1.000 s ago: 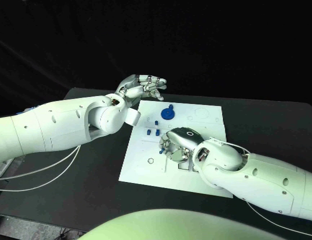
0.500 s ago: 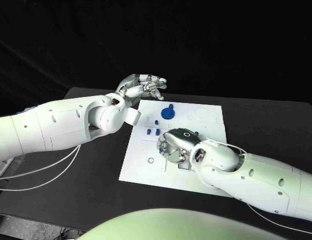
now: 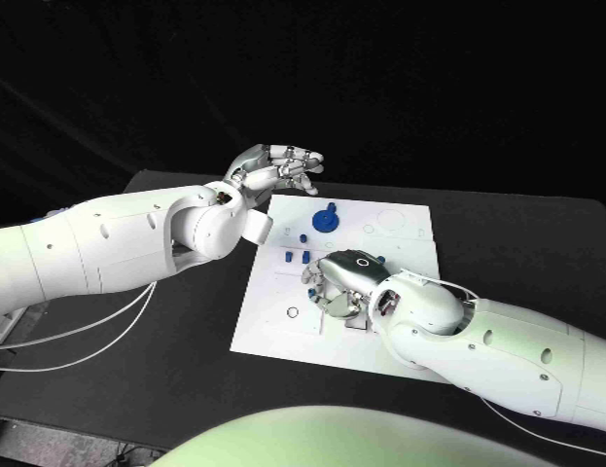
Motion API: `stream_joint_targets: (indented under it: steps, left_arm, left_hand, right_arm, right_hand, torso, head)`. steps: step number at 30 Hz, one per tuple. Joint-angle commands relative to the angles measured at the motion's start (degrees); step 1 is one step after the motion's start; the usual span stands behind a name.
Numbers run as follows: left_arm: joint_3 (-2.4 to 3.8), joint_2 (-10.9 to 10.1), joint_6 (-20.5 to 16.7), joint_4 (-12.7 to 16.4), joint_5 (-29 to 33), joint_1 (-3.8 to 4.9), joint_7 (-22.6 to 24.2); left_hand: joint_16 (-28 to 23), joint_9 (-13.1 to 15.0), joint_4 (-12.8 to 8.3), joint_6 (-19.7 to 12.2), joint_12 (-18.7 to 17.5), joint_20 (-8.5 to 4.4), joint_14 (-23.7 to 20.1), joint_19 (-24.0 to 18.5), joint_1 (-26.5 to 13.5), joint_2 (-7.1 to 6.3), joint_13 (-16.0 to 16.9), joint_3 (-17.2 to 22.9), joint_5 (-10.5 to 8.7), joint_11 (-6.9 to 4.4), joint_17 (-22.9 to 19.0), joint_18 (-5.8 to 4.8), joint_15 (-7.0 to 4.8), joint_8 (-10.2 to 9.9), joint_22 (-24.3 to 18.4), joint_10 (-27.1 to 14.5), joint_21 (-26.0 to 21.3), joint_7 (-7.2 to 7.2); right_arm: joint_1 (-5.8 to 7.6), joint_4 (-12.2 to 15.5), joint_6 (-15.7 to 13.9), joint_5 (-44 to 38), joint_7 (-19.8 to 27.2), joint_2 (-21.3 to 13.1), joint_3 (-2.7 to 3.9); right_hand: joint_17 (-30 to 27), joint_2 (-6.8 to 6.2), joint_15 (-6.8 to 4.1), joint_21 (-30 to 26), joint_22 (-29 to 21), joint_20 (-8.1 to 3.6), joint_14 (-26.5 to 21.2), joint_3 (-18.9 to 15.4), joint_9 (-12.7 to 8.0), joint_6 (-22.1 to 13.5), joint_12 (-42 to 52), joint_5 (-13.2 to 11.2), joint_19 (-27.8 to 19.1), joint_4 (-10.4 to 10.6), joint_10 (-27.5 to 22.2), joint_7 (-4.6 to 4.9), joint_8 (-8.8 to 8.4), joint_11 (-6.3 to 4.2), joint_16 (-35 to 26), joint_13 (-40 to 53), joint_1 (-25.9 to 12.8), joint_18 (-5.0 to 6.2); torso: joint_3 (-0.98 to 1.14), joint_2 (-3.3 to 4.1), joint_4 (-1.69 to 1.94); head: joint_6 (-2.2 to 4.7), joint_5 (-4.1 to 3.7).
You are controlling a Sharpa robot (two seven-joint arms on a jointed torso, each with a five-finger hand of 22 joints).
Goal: Assemble the parts on the task board
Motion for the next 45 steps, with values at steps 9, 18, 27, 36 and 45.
stream_joint_targets:
  steps: [9, 18, 27, 36, 45]
  left_arm:
    - [0.04, -0.15, 0.89, -0.02, 0.22, 0.03, 0.01]
    - [0.04, -0.66, 0.96, 0.21, 0.22, 0.03, -0.07]
    - [0.04, -0.80, 1.07, 0.20, 0.22, 0.03, -0.06]
    - [0.04, -0.73, 1.18, 0.12, 0.22, 0.02, -0.06]
    - [0.04, -0.74, 1.17, 0.10, 0.22, 0.02, -0.07]
  left_hand:
    - [-0.22, 0.05, -0.18, 0.02, -0.15, 0.16, -0.09, 0.06, 0.36, 0.23, -0.09, -0.13, 0.26, 0.55, 0.07, 0.60, 0.41, -0.20, -0.08, -0.06, -0.28, 0.28]
    - [-0.22, 0.05, -0.18, 0.02, -0.15, 0.16, -0.09, 0.06, 0.36, 0.23, -0.09, -0.13, 0.26, 0.55, 0.07, 0.60, 0.41, -0.20, -0.08, -0.06, -0.28, 0.28]
    - [-0.26, 0.05, -0.19, 0.00, -0.21, 0.18, -0.10, 0.05, 0.34, 0.26, -0.09, -0.16, 0.26, 0.57, 0.09, 0.60, 0.43, -0.22, -0.09, -0.08, -0.31, 0.30]
    - [-0.26, 0.05, -0.19, 0.00, -0.21, 0.18, -0.10, 0.05, 0.34, 0.26, -0.09, -0.16, 0.26, 0.57, 0.09, 0.60, 0.43, -0.22, -0.09, -0.08, -0.31, 0.30]
    - [-0.26, 0.05, -0.19, 0.00, -0.21, 0.18, -0.10, 0.05, 0.34, 0.26, -0.09, -0.16, 0.26, 0.57, 0.09, 0.60, 0.43, -0.22, -0.09, -0.08, -0.31, 0.30]
  right_arm:
    - [0.70, 3.97, -3.62, 0.02, -0.73, -4.80, 0.12]
    - [4.84, 7.93, -2.24, 2.11, -1.55, -12.46, 1.05]
    - [8.58, 6.29, 2.28, 4.25, -0.33, -16.16, 1.51]
    - [9.00, 4.00, 7.15, 5.56, 0.67, -14.91, 1.44]
    - [8.42, 2.46, 10.21, 5.70, 0.70, -13.34, 1.12]
  right_hand:
    - [-0.37, -0.96, 0.06, -0.21, 0.01, 0.27, 2.19, -0.53, 0.12, 0.07, 0.65, 0.45, -0.08, 0.13, -0.74, -0.30, -0.29, -0.10, -0.11, 0.22, 0.39, -0.03]
    - [-0.68, -1.24, 0.09, -0.28, 0.08, 0.29, 2.15, -0.94, 0.68, 2.72, 1.08, 0.66, 0.01, 0.77, -1.08, -0.33, 0.77, -0.06, 0.14, 0.11, 0.10, -0.02]
    - [-2.75, -2.73, 0.20, -3.43, -1.81, 0.46, 1.25, -2.85, 0.52, 1.77, -0.33, 1.79, -1.88, 1.14, -5.31, -0.78, -0.14, -0.07, -0.93, -1.26, 0.03, 0.54]
    - [-3.03, -2.76, 0.26, -3.96, -2.07, 0.48, 1.05, -3.88, 0.56, 1.52, -0.59, 2.18, -2.17, 1.31, -6.72, -0.90, -0.33, 0.02, -0.90, -1.77, 0.25, 0.60]
    - [-2.26, -1.86, 0.12, -2.65, -1.09, 0.40, 1.47, -4.40, 0.82, 2.45, 0.91, 2.34, -1.18, 1.51, -4.82, -0.84, -0.01, -0.16, 0.12, -1.84, 0.89, 0.35]
  torso:
    - [-0.01, 0.03, -0.02]
    - [-0.04, -0.01, -0.16]
    - [-0.12, -0.10, -0.29]
    - [-0.11, -0.03, -0.16]
    - [-0.15, 0.00, -0.14]
  head:
    - [0.55, -0.41]
    - [1.21, -1.40]
    - [1.67, -1.93]
    - [1.69, -1.91]
    - [1.46, -1.76]
